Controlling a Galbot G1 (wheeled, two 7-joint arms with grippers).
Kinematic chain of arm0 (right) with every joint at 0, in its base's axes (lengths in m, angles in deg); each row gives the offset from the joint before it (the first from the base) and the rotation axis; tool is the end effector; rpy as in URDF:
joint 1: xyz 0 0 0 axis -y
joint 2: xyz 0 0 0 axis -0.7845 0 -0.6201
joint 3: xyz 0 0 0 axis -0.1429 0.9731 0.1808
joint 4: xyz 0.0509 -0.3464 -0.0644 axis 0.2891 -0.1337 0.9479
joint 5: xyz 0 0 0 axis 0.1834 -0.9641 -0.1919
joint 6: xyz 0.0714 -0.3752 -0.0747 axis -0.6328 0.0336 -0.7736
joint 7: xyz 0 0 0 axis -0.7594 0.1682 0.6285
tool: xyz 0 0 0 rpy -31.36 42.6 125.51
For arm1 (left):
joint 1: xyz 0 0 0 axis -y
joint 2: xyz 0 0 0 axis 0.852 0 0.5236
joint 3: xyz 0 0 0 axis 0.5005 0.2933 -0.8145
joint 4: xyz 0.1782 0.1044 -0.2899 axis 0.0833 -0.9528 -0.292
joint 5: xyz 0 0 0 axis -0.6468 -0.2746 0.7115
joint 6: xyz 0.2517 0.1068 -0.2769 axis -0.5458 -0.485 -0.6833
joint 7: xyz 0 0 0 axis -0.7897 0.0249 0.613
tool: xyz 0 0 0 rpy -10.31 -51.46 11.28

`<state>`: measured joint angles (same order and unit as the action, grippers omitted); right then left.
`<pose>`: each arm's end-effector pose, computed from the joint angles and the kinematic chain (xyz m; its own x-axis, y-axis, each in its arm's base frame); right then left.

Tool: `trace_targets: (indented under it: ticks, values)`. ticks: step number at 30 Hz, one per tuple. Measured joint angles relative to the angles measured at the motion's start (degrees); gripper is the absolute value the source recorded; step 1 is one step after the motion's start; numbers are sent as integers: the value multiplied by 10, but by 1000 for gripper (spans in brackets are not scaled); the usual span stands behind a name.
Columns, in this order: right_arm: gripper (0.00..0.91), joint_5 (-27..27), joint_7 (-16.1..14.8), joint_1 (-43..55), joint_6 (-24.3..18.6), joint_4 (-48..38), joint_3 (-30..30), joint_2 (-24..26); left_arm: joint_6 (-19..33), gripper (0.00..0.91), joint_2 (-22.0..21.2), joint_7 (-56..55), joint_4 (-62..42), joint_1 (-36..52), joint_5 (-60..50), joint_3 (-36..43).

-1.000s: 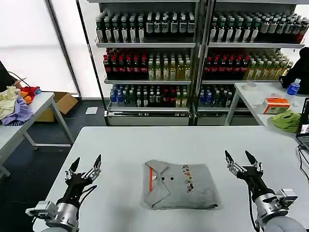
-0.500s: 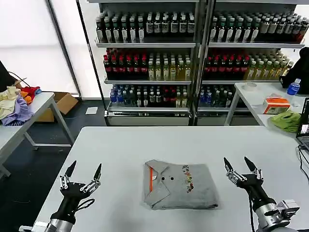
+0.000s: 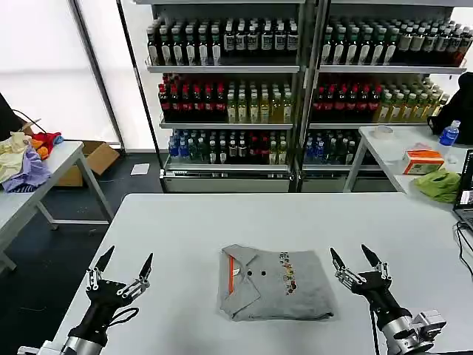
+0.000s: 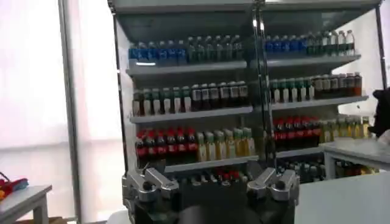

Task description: Fold and organize the clothes.

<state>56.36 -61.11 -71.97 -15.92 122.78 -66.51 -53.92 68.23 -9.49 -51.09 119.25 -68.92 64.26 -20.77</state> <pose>0.2059 -0.1116 -0.2520 -0.9759 -0.2011 0.0849 -0.1873 0.9711 0.1478 0.1708 0.0965 -0.2513 -0.9863 0.1634 -0.0243 0.1615 0.9845 0.0679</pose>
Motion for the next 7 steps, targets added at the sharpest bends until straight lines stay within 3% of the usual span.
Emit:
trace_targets:
  ticks: [7]
  values:
    - [907, -1, -10, -11, -3, -2, -2, 2, -17, 907, -10, 12, 6, -6, 13, -17]
